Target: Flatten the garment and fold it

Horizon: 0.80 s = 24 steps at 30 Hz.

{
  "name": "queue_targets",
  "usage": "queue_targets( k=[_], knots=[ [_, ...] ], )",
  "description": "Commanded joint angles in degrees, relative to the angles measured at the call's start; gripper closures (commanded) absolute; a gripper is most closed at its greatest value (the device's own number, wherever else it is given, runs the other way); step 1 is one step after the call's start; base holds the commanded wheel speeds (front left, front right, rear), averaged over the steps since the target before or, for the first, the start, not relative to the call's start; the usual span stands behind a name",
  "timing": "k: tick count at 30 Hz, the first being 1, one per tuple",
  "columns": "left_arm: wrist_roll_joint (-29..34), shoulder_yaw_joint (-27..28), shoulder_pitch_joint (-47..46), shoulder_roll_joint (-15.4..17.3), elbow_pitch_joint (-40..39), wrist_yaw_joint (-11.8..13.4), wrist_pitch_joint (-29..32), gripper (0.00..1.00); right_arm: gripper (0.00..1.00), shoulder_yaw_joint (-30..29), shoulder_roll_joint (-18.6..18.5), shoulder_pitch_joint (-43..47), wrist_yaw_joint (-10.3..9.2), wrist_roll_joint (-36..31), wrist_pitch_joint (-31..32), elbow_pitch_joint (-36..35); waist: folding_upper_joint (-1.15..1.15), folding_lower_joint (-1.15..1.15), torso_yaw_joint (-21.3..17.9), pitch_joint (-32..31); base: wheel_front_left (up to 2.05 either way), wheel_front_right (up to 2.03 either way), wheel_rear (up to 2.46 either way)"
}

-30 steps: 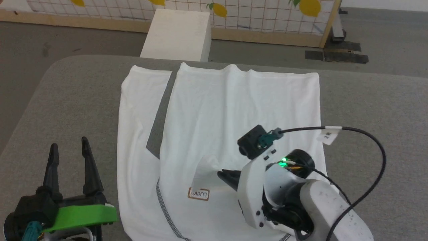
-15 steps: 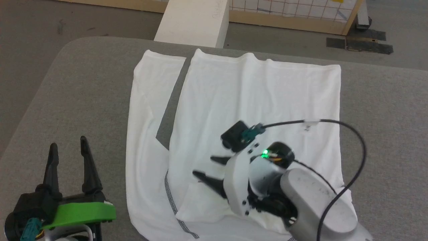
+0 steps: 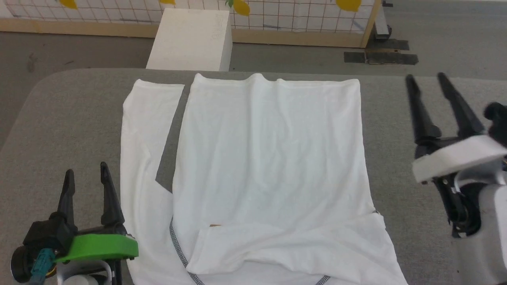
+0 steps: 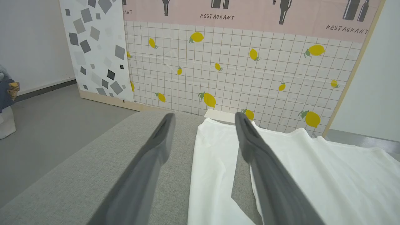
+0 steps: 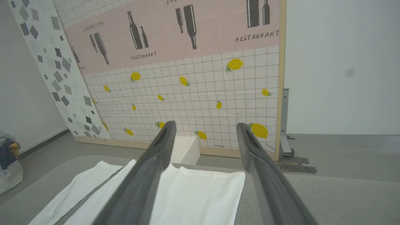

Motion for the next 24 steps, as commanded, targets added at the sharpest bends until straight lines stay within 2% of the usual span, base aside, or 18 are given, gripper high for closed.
queue_targets(
  k=[1,3,6,9,12,16,24],
  knots=[
    [0.35,0.05,-1.21,0.43,0.71,-0.27,-0.23,0.0,0.0,-2.44,0.69,2.3,-0.08,-2.46,-3.03,-0.94,0.0,0.0,-1.3,-0.41,0.0,0.0,0.0],
    [0.33,-0.1,-1.99,0.7,2.19,-0.36,-0.23,0.0,0.0,-5.74,1.39,5.65,-0.08,-6.02,-7.01,-1.78,0.0,0.0,-1.75,-0.33,0.0,0.0,0.0],
    [-0.13,-0.54,-3.76,1.11,4.4,-0.83,0.36,0.0,0.0,-8.7,2.63,9.64,-0.08,-7.92,-10.27,-1.97,0.0,0.0,-2.02,-0.18,0.0,0.0,0.0],
    [-2.04,-0.71,-6.93,1.44,6.99,-1.76,2.1,0.0,0.0,-11.03,3.58,12.24,-0.08,-7.65,-12.03,-2.1,0.0,0.0,-2.0,0.57,0.0,0.0,0.0],
    [-3.75,-1.22,-12.55,3.32,10.59,-3.06,5.23,0.0,0.0,-13.19,4.1,13.53,-0.08,-6.75,-12.75,-2.77,0.0,0.0,-1.67,2.49,0.0,0.0,0.0],
    [-5.57,-2.98,-22.87,8.09,16.91,-4.67,12.62,0.0,0.0,-13.7,4.3,13.45,-0.08,-5.54,-12.38,-4.27,0.0,0.0,-1.53,6.53,0.0,0.0,0.0],
    [-9.35,-4.84,-46.12,18.4,25.41,-5.56,29.62,0.0,0.0,-14.27,4.33,9.1,-0.08,-4.01,-10.99,-9.2,0.0,0.0,-3.5,19.29,0.0,0.0,0.0]
  ],
)
